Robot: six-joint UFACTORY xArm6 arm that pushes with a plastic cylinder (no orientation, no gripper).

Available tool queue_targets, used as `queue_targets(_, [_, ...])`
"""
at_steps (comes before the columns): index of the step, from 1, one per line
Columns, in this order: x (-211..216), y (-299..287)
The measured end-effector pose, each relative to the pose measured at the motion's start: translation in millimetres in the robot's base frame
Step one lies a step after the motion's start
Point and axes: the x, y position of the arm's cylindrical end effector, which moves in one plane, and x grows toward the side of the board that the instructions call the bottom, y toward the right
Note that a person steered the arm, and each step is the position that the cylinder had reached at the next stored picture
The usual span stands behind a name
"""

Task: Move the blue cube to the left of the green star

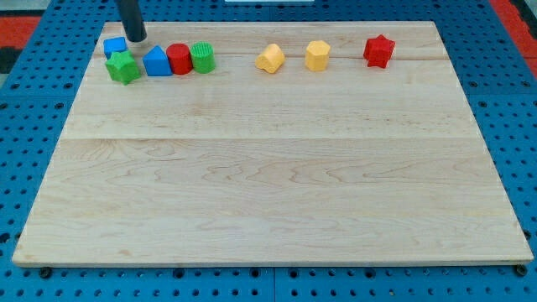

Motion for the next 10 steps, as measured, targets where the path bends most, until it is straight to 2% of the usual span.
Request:
queue_targets(4, [1.3,-20.6])
queue_targets(6, [19.9,-80.4])
queue_targets(7, [24.2,-81.5])
queue_targets(8, [64.0,-81.4])
queue_targets(9, [76.9,-79.7])
queue_targets(10, [116.1,-80.9])
